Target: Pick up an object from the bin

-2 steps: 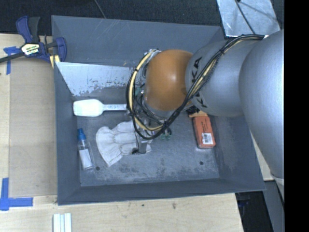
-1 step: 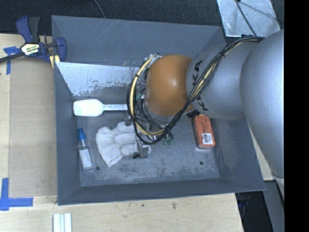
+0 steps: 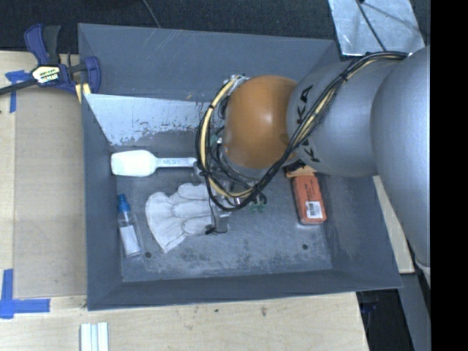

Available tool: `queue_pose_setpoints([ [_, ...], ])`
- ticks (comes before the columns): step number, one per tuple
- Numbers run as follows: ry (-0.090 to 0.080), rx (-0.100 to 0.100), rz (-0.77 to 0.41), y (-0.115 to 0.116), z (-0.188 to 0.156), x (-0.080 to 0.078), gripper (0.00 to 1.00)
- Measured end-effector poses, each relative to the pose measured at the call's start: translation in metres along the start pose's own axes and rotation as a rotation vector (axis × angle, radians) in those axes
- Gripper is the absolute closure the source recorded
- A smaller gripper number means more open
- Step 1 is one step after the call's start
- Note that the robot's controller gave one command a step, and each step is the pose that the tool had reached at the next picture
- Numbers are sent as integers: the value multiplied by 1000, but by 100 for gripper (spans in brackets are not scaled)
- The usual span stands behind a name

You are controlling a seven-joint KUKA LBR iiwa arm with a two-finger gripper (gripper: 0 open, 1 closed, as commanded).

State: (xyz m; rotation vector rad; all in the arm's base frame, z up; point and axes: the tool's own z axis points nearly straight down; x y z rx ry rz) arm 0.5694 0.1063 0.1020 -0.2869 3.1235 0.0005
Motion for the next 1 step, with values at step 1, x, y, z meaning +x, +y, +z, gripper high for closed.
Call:
queue_pose_setpoints([
  [1,1,-1,-17,2,32,6,0],
])
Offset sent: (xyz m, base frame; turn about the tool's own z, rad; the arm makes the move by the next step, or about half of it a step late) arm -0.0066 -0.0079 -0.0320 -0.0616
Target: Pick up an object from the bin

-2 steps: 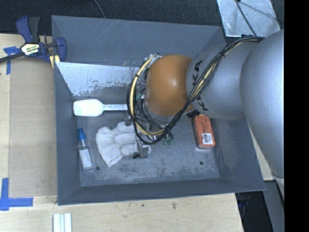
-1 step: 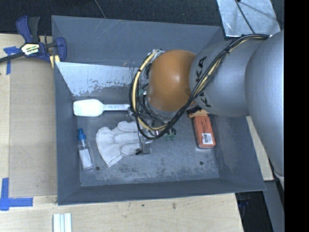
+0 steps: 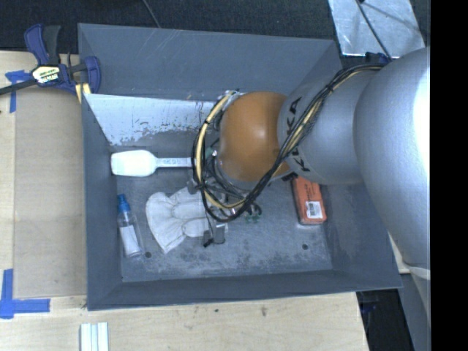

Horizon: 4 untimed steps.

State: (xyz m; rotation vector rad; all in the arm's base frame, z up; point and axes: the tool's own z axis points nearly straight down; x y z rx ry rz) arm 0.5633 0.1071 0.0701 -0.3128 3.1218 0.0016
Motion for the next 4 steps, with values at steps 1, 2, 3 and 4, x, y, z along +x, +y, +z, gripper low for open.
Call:
queue_pose_setpoints([
  [1,-15,-3,-44,-7,-6,-4,100],
  [2,-15,-3,-43,-7,-6,-4,100],
  [3,-11,-3,-43,-7,-9,-3,100],
  [4,0,-1,-43,-7,-22,-1,100],
])
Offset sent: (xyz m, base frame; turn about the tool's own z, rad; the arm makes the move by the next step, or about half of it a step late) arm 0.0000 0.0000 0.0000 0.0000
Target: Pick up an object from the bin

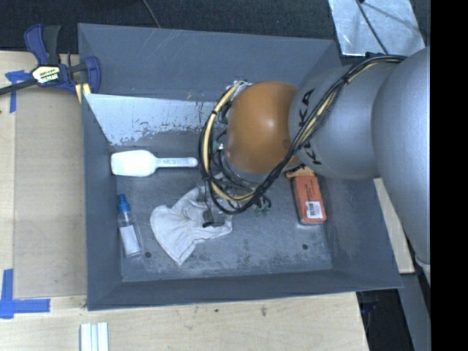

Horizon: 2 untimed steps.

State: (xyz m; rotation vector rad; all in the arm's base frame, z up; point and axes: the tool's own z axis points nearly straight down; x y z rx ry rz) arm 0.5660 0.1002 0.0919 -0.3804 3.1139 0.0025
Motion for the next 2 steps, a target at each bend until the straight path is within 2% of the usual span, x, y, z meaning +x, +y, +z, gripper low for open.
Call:
queue_pose_setpoints([
  [1,8,0,1,0,-16,1,100],
  [2,6,1,1,0,-38,1,100],
])
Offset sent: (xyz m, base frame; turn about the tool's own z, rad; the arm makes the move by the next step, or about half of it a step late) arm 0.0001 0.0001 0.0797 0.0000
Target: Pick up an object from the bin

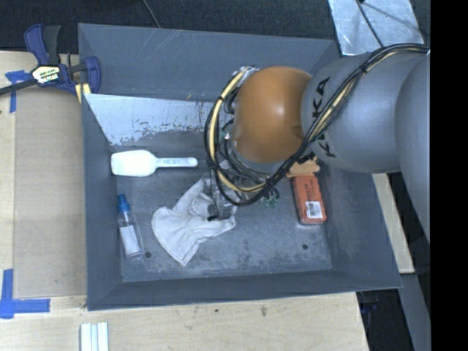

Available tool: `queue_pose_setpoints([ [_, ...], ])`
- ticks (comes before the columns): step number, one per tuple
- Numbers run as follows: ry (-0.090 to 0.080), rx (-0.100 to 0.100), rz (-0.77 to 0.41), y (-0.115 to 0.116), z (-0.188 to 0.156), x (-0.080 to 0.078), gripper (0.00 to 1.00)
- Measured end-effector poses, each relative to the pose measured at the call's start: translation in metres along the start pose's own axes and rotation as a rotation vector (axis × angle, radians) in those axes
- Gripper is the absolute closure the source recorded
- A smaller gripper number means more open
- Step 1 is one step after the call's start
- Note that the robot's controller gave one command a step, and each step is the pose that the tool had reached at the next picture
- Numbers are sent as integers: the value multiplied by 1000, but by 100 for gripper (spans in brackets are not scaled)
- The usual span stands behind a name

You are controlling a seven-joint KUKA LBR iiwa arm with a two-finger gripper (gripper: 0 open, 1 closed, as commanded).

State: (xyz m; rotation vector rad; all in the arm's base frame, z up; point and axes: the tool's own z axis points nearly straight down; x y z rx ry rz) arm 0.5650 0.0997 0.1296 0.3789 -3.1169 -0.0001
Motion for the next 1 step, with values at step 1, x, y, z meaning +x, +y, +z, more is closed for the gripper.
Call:
queue_pose_setpoints([
  [1,-3,0,0,0,-18,-1,100],
])
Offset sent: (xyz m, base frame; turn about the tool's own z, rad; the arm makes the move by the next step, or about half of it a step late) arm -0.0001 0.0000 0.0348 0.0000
